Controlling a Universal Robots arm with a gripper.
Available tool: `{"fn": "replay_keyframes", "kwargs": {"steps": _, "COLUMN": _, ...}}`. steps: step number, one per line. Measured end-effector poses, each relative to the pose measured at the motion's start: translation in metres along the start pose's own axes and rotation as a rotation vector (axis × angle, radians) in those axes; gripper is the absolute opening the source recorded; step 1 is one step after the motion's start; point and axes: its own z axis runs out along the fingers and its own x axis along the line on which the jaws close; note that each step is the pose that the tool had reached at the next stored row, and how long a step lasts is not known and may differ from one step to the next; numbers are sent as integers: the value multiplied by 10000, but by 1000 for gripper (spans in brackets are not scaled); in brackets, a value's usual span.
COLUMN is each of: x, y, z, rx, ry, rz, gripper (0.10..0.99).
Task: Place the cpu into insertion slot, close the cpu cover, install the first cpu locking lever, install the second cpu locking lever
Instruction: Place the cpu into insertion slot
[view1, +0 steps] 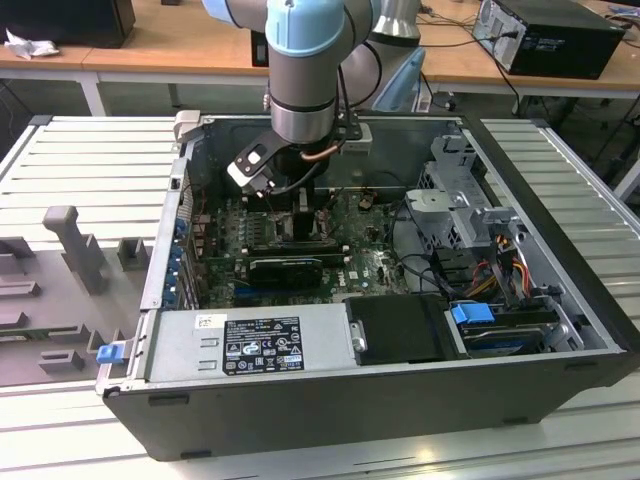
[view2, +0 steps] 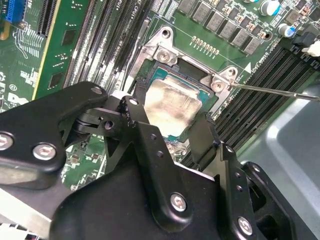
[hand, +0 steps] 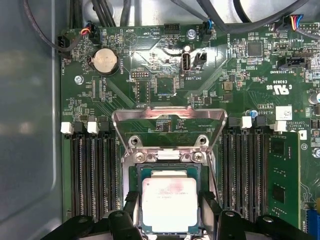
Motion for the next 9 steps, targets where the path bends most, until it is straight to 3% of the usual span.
{"fn": "replay_keyframes", "kwargs": {"steps": 5, "x": 4, "y": 2, "z": -99, "rx": 0, "ry": -3, "rz": 0, "gripper": 588}}
{"fn": "replay_keyframes", "kwargs": {"steps": 6, "x": 4, "y": 3, "z": -105, "rx": 0, "ry": -4, "rz": 0, "gripper": 522}}
{"fn": "replay_keyframes", "kwargs": {"steps": 7, "x": 5, "y": 3, "z": -114, "rx": -1, "ry": -5, "rz": 0, "gripper": 396}}
{"fn": "replay_keyframes", "kwargs": {"steps": 9, "x": 6, "y": 3, "z": -140, "rx": -1, "ry": -7, "rz": 0, "gripper": 278}}
